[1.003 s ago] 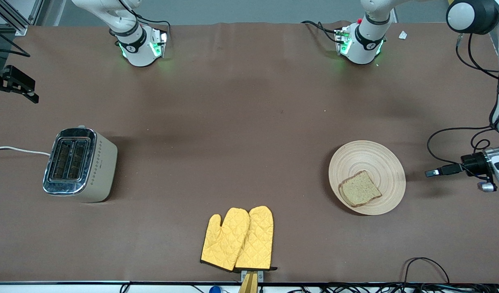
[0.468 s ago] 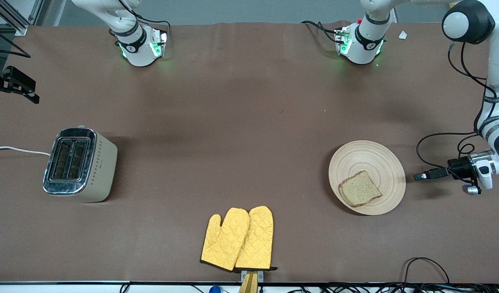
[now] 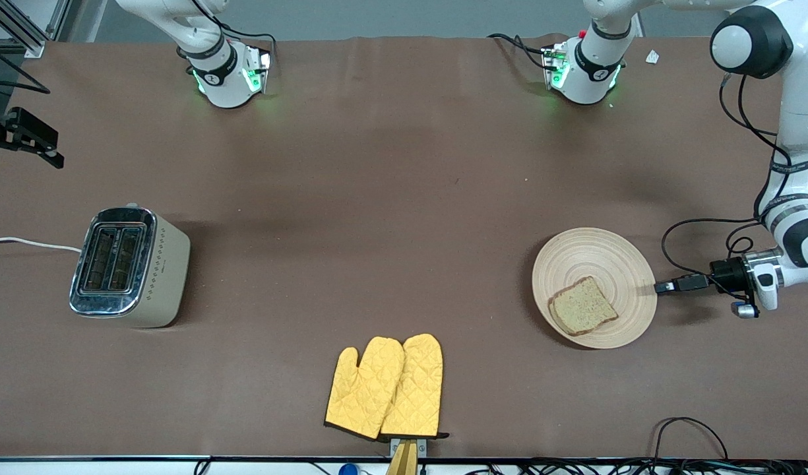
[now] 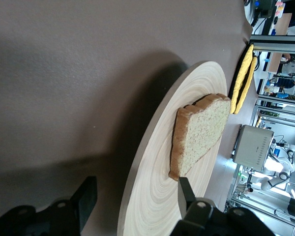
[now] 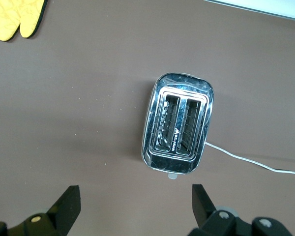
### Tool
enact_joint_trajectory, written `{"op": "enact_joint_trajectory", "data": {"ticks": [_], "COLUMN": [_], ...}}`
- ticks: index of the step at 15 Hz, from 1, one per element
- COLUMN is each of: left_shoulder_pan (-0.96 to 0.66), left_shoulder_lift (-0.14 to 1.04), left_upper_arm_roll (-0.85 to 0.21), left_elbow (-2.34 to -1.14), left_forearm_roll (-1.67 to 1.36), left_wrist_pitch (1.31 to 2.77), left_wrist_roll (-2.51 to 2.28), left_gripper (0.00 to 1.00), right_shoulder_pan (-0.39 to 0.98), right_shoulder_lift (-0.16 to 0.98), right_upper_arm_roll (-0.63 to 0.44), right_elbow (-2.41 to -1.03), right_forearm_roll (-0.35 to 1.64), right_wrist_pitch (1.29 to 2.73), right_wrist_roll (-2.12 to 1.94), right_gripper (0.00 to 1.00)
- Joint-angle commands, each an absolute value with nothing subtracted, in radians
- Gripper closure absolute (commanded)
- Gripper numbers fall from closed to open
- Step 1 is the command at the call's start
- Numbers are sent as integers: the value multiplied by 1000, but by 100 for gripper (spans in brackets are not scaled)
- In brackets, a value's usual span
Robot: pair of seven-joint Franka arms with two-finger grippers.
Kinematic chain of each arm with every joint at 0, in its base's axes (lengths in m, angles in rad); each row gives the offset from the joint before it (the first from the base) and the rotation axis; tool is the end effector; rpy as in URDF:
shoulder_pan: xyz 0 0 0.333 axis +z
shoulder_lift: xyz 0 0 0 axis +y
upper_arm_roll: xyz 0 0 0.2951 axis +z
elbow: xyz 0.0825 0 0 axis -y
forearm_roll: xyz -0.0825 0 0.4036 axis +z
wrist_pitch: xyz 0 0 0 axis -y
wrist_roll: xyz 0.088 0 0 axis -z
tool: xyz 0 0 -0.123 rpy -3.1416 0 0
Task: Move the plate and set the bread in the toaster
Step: 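Lower the left gripper and grasp the wooden plate's rim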
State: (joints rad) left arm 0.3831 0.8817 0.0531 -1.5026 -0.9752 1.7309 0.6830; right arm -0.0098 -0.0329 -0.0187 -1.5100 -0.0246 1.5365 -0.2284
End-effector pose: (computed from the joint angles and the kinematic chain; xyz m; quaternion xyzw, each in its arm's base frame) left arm 0.6237 0.1894 0.0986 0.8675 0.1107 -0.0301 0.4841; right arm 0.5617 -0.0193 0.6330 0.9946 0.0989 0.0279 0.0157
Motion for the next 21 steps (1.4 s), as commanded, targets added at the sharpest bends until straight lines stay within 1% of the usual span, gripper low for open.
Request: {"op": "enact_joint_trajectory", "data": {"ticks": [1,7,11,14,21], "left_shoulder_pan": [379,371,362,357,347], "left_shoulder_lift": [894,897,897,899,897], "left_upper_arm_roll": [52,52,52,52,52], "left_elbow": [-1497,-1496,-1496,-1496,-1494], "left_forearm_roll": [-994,-989,-988,-986,-980], "left_wrist_pitch": [1740,1738,1736,1736,1736], "left_wrist_roll": [698,698,699,701,724], "left_gripper": [29,43,55,60,74], "right_shoulder_pan": [-11,-12,-11,-9,-6], "right_shoulder_lift": [-31,-31,-31,-31,-31], "right_upper_arm_roll": [-14,-14,-14,-14,-14], "right_elbow": [-1502,-1502,-1502,-1502,-1502], "right_forearm_roll": [-28,-28,-26,-26,-26], "right_wrist_pitch": [1537,1539,1539,1539,1539], "right_wrist_roll": [-216,-216,-216,-216,-215], "right_gripper": [0,0,0,0,0]}}
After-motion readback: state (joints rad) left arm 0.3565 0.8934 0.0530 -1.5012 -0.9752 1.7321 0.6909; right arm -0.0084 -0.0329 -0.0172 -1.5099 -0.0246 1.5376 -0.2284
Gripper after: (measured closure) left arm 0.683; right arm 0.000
